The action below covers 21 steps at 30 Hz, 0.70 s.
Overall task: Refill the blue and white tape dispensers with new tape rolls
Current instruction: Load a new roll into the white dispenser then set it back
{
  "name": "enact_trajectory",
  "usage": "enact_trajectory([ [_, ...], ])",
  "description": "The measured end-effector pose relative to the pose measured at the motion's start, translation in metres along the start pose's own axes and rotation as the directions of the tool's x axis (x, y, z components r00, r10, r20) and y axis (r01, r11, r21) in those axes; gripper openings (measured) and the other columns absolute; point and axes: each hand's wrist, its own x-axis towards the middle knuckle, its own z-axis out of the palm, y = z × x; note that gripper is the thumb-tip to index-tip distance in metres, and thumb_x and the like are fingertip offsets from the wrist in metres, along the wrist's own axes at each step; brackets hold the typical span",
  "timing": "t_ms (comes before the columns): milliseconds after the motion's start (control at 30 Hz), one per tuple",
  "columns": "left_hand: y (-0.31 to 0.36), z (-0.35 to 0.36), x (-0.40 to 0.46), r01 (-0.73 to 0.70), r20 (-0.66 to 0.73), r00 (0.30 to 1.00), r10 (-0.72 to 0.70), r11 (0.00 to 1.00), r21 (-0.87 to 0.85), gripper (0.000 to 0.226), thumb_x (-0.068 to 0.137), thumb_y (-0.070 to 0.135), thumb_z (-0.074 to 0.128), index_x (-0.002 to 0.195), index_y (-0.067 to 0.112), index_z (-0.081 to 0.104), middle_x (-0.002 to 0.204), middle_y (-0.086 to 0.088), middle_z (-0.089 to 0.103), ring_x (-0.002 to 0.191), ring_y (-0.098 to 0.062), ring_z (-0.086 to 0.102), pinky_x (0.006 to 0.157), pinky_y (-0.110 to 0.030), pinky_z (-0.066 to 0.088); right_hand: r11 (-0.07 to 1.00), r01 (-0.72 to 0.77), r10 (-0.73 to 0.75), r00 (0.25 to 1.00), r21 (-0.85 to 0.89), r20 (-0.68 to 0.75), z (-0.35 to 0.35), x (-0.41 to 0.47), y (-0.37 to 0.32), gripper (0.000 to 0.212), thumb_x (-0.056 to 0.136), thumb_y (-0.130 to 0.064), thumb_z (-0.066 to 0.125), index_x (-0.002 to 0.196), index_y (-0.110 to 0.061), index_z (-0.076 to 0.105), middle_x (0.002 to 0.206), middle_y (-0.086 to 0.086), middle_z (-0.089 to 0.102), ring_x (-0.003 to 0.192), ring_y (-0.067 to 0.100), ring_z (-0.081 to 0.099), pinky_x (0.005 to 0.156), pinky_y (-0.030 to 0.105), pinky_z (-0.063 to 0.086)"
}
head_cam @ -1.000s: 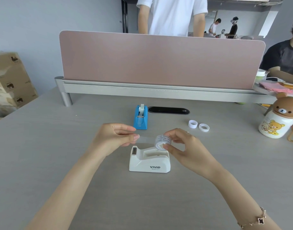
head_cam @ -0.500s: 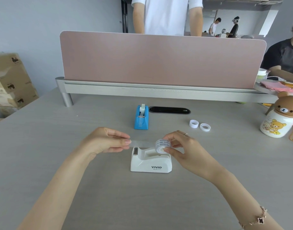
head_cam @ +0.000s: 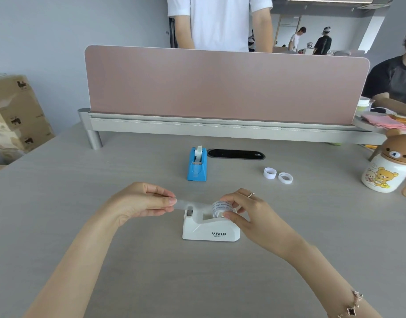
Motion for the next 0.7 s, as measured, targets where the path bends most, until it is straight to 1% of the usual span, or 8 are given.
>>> enact_trajectory([
  [100,-0.0039,0.0011,0.0012,0.028,0.029,0.999,-0.029,0.999,0.016,0.017,0.077,0.005,0.074,0.094,0.005,0.070,0.073,-0.002,0.076,0.066,-0.006,0.073,0.061,-0.015,0.058,0.999,0.027,-0.027,1.000,-0.017,0.007,0.0010,-0.0006,0.0022,0.021,0.091,-0.019,0.056,0.111,-0.026,0.059,0.101,-0.010,0.055,0.097,0.007,0.050,0.087,0.020,0.044],
  [200,-0.0062,0.0007,0.0011,0.044,0.051,0.998,-0.045,0.999,0.018,0.024,0.070,0.011,0.078,0.092,0.007,0.070,0.075,-0.003,0.076,0.067,-0.006,0.073,0.060,-0.014,0.057,0.998,0.040,-0.039,0.999,-0.038,0.019,0.0001,-0.0010,0.0045,0.021,0.092,-0.020,0.054,0.111,-0.028,0.058,0.101,-0.012,0.053,0.099,0.005,0.049,0.086,0.015,0.041],
  [333,-0.0060,-0.0033,0.0015,0.033,0.072,0.997,-0.032,0.999,-0.003,0.059,0.033,0.032,0.089,0.085,0.009,0.074,0.077,-0.004,0.077,0.071,-0.009,0.074,0.059,-0.016,0.057,0.997,0.044,-0.043,0.999,-0.069,0.022,0.0015,-0.0018,0.0068,0.020,0.092,-0.020,0.051,0.111,-0.026,0.058,0.104,-0.011,0.052,0.100,0.006,0.048,0.083,0.012,0.037],
  [433,-0.0054,-0.0039,0.0013,0.023,0.072,0.997,-0.022,1.000,-0.015,0.054,0.039,0.030,0.086,0.087,0.009,0.073,0.076,-0.002,0.077,0.069,-0.007,0.074,0.058,-0.014,0.056,0.997,0.032,-0.030,0.999,-0.076,0.028,0.0026,-0.0027,0.0083,0.021,0.094,-0.022,0.049,0.113,-0.027,0.056,0.107,-0.012,0.051,0.102,0.007,0.047,0.084,0.014,0.037],
  [467,-0.0054,-0.0042,0.0014,0.015,0.077,0.997,-0.013,1.000,-0.023,0.056,0.035,0.032,0.089,0.085,0.010,0.074,0.077,-0.002,0.077,0.071,-0.008,0.074,0.058,-0.014,0.056,0.997,0.028,-0.026,0.999,-0.076,0.033,0.0027,-0.0030,0.0088,0.021,0.094,-0.024,0.048,0.114,-0.028,0.056,0.107,-0.013,0.051,0.103,0.006,0.046,0.084,0.014,0.037],
  [533,-0.0057,-0.0049,0.0027,0.006,0.091,0.996,-0.003,1.000,-0.029,0.065,0.024,0.038,0.093,0.080,0.012,0.076,0.080,-0.003,0.078,0.073,-0.010,0.075,0.059,-0.015,0.057,0.996,0.027,-0.024,0.999,-0.082,0.040,0.0024,-0.0033,0.0096,0.020,0.095,-0.028,0.048,0.114,-0.029,0.055,0.106,-0.015,0.052,0.102,0.003,0.045,0.083,0.014,0.037],
  [633,-0.0052,-0.0052,0.0035,0.014,0.088,0.996,-0.012,1.000,-0.023,0.065,0.032,0.036,0.091,0.088,0.009,0.073,0.080,-0.002,0.077,0.071,-0.006,0.074,0.059,-0.014,0.057,0.996,0.015,-0.010,0.999,-0.086,0.048,0.0016,-0.0038,0.0092,0.026,0.088,-0.044,0.053,0.112,-0.034,0.054,0.106,-0.020,0.052,0.101,-0.001,0.042,0.081,0.015,0.038],
  [700,-0.0063,-0.0067,0.0055,0.008,0.085,0.996,-0.005,0.999,-0.033,0.082,0.018,0.044,0.094,0.090,0.010,0.072,0.079,-0.001,0.077,0.072,-0.006,0.074,0.059,-0.014,0.056,0.995,-0.010,0.016,0.998,-0.102,0.057,0.0010,-0.0036,0.0082,0.035,0.082,-0.052,0.058,0.112,-0.036,0.053,0.108,-0.021,0.051,0.101,-0.001,0.041,0.083,0.020,0.042],
])
